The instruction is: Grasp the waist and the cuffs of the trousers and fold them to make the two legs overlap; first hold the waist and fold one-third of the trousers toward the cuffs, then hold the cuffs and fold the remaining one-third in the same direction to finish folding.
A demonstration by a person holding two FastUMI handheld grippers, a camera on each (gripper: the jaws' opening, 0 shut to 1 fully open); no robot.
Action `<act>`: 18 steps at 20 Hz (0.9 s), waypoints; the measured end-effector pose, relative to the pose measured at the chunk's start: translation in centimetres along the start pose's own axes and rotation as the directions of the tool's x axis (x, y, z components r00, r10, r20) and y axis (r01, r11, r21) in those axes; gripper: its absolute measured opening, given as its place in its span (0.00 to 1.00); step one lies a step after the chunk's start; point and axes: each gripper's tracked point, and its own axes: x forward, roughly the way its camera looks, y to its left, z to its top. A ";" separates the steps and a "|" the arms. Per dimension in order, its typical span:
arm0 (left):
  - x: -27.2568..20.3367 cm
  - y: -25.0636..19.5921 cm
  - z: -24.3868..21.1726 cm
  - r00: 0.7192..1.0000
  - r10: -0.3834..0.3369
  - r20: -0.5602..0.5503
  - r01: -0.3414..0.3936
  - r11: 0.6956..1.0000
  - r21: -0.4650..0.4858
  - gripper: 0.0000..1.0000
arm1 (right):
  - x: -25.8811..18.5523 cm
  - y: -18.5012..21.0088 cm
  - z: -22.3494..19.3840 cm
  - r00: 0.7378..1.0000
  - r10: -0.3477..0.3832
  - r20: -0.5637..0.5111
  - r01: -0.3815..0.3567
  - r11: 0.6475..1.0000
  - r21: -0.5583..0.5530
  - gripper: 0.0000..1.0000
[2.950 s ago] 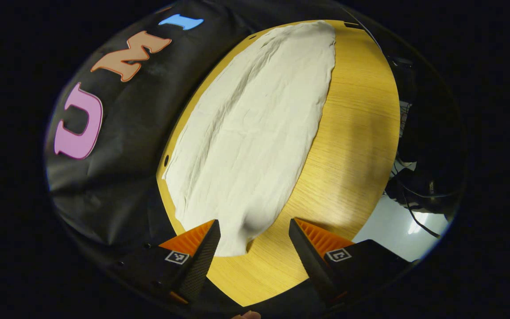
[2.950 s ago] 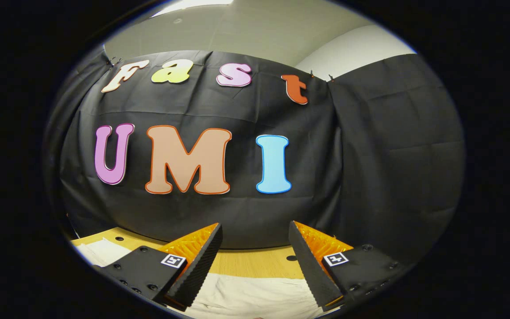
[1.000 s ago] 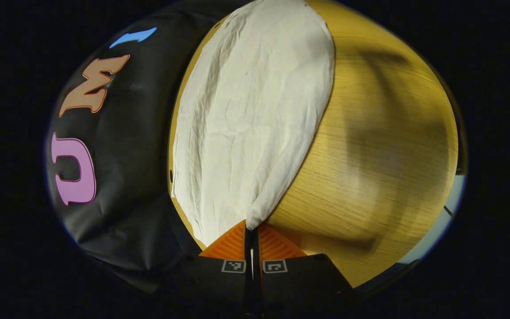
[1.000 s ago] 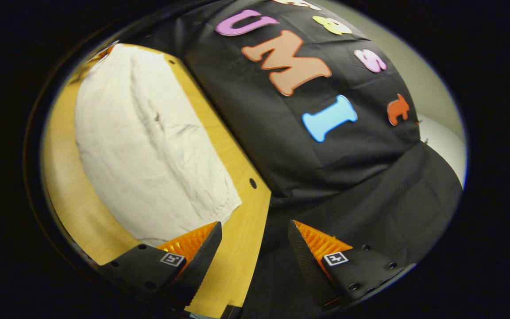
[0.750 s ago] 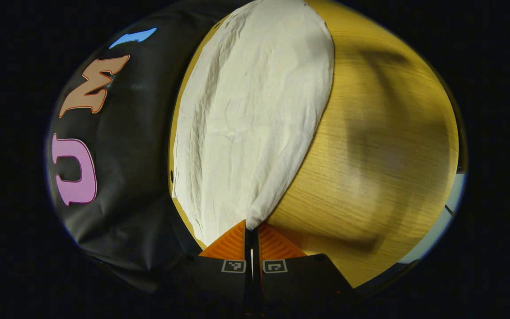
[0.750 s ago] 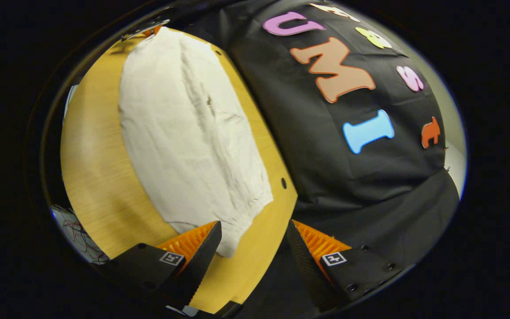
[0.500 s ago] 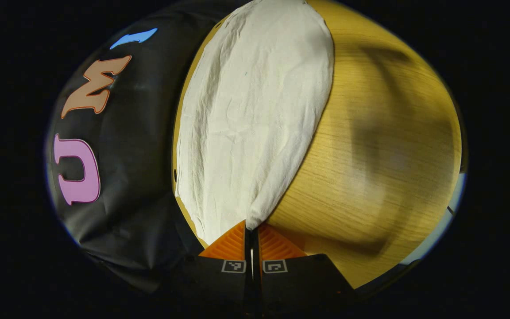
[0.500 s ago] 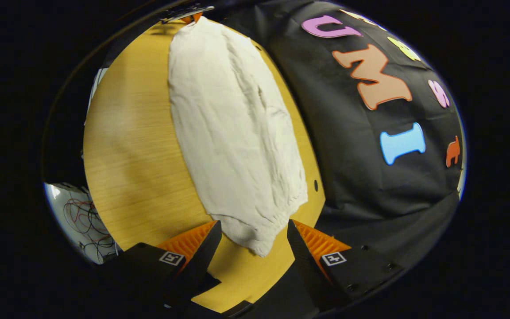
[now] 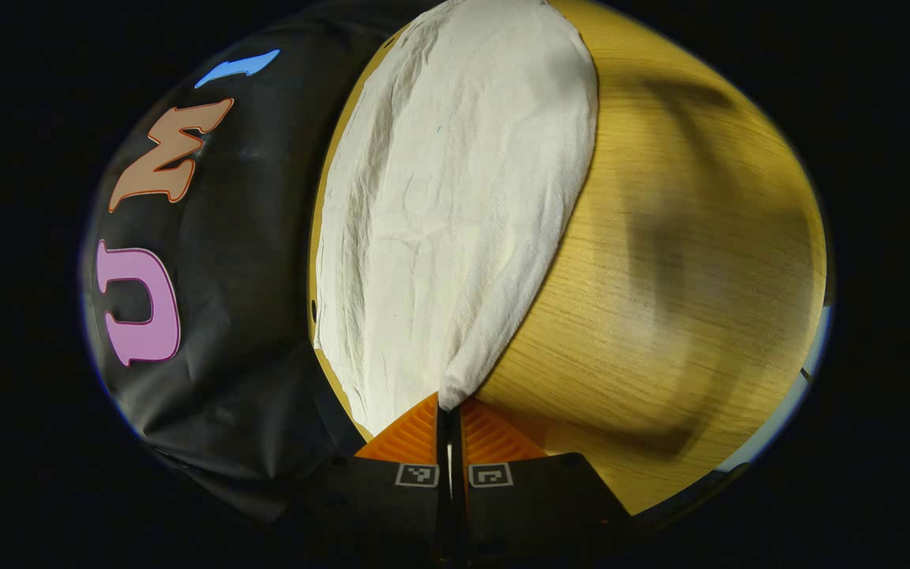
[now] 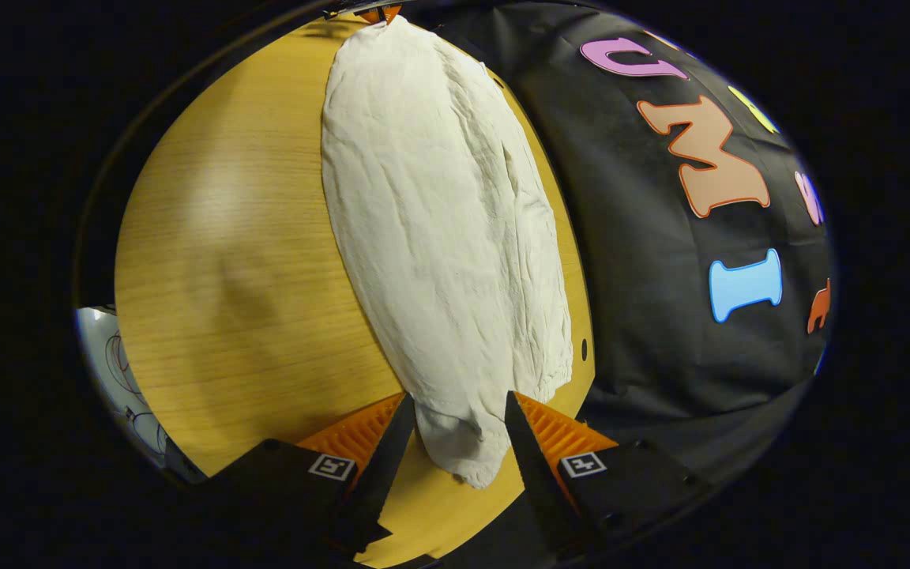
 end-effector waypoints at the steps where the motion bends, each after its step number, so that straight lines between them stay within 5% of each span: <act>1: 0.0 0.0 0.0 1.000 0.001 -0.002 -0.001 1.000 0.000 0.00 | 0.4 0.2 0.0 1.000 -0.002 -0.009 0.002 1.000 -0.010 0.75; 5: 0.1 0.1 0.0 1.000 0.001 -0.007 -0.001 1.000 -0.006 0.00 | 1.1 1.8 0.1 0.999 0.048 -0.016 -0.048 0.998 -0.042 0.38; 6: 0.1 0.1 0.0 1.000 0.002 -0.008 -0.002 1.000 -0.014 0.00 | 1.2 2.0 -0.1 0.999 0.052 -0.012 -0.053 0.998 -0.032 0.20; 8: 0.0 0.1 0.0 1.000 -0.027 -0.005 0.027 0.999 -0.036 0.00 | 1.2 1.8 -0.4 0.999 0.052 -0.016 -0.052 0.999 -0.006 0.08; 18: -1.8 10.8 1.6 0.987 0.140 -0.074 -0.147 0.985 -0.096 0.00 | 0.9 -8.3 1.8 0.989 -0.147 0.021 0.143 0.981 0.132 0.06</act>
